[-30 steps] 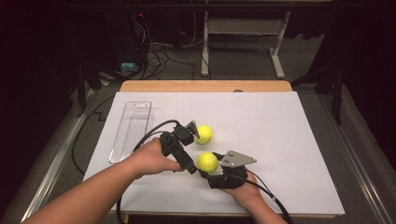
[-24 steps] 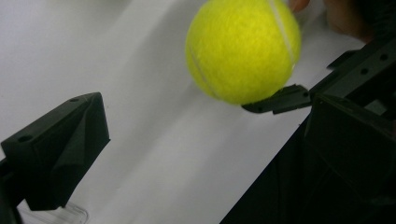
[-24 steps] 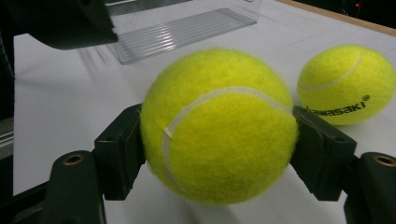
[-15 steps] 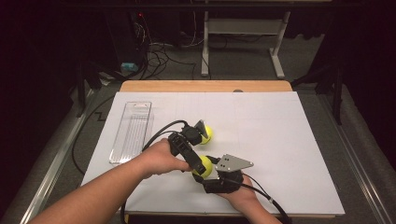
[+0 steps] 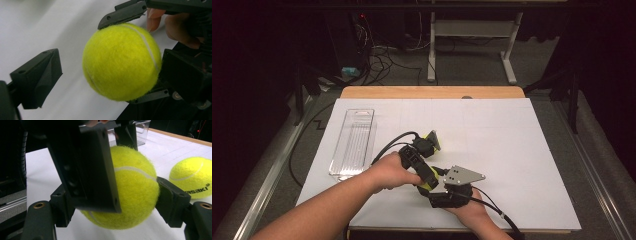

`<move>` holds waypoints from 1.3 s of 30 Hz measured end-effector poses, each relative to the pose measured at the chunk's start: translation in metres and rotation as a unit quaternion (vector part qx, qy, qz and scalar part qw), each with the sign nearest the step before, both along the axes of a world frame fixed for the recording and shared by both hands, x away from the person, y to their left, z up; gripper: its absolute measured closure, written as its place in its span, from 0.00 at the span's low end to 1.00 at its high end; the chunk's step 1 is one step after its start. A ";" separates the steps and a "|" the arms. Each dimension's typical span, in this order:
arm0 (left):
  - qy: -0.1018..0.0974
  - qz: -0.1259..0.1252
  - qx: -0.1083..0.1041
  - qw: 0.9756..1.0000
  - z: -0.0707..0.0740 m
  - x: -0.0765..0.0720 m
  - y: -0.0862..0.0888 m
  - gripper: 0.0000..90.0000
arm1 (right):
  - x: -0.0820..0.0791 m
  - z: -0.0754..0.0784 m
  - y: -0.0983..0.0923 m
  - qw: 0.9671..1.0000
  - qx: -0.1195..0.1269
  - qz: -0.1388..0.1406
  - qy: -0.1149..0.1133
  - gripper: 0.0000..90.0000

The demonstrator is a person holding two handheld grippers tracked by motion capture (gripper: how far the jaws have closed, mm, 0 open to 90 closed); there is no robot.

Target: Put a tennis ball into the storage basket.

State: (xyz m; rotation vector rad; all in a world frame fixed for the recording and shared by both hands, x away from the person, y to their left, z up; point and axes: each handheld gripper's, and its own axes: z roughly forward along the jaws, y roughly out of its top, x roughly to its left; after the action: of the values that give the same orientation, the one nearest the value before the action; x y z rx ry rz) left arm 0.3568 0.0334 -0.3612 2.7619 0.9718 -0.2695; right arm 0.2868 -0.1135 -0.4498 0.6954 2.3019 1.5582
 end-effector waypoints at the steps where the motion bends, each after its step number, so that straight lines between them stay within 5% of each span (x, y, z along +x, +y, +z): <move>1: 0.000 0.002 -0.002 1.000 0.000 0.000 0.000 0.07 | 0.000 0.000 0.000 1.000 0.002 0.000 0.000 0.30; 11: 0.009 -0.006 -0.019 1.000 0.000 -0.001 -0.001 0.27 | 0.001 0.000 -0.001 1.000 -0.003 -0.004 -0.009 0.30; 22: 0.006 -0.007 -0.017 1.000 0.000 -0.002 -0.002 0.29 | 0.002 -0.001 -0.002 1.000 0.001 0.001 -0.011 0.27; 30: -0.003 0.001 -0.013 1.000 0.003 0.001 0.003 0.29 | 0.002 -0.003 -0.001 1.000 -0.005 -0.012 -0.004 0.00; 39: -0.007 0.013 0.001 1.000 0.003 0.005 0.013 0.29 | 0.003 -0.004 -0.014 0.999 -0.006 -0.032 -0.011 0.00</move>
State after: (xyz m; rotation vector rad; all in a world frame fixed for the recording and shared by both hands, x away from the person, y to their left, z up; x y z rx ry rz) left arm 0.3618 0.0463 -0.3581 2.7485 1.0038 -0.2454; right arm 0.2898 -0.1278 -0.4536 0.7385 2.2475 1.5154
